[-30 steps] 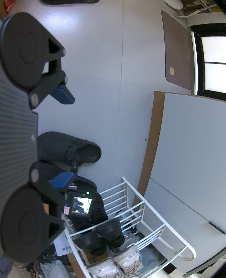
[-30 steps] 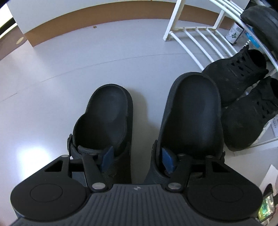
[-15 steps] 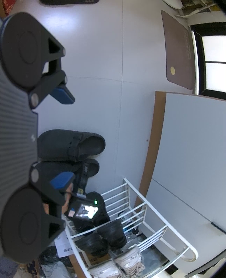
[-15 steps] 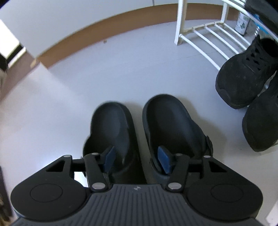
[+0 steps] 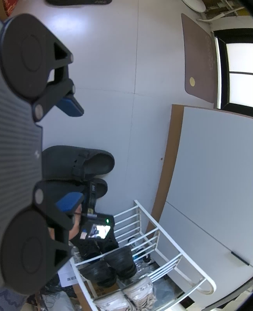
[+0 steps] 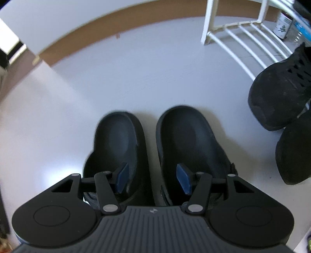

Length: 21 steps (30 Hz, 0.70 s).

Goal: Organize scattered shoes

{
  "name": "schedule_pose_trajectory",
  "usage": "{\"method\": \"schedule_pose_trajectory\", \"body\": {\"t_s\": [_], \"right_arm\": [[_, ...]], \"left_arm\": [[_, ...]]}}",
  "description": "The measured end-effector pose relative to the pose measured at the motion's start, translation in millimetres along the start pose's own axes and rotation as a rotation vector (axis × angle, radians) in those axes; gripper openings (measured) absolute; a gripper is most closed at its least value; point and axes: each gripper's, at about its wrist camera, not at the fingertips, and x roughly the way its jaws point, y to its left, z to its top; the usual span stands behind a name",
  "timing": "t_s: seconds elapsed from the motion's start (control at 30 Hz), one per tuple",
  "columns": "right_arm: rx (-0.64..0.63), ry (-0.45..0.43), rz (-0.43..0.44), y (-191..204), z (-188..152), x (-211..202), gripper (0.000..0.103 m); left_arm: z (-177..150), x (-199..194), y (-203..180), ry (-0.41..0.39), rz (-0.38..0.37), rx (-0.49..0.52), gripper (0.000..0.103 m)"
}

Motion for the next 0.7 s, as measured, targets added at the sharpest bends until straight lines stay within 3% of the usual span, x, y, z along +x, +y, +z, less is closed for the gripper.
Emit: {"method": "schedule_pose_trajectory", "body": {"t_s": [0.53,0.7], "right_arm": [[-0.081,0.203,-0.12,14,5,27,0.052],[-0.112,0.21,-0.133,20,2,31,0.036]], "left_arm": [[1,3,10,0.019,-0.006,-0.015,0.087],[5,11,17,0.032,0.014,-0.044,0.087]]}}
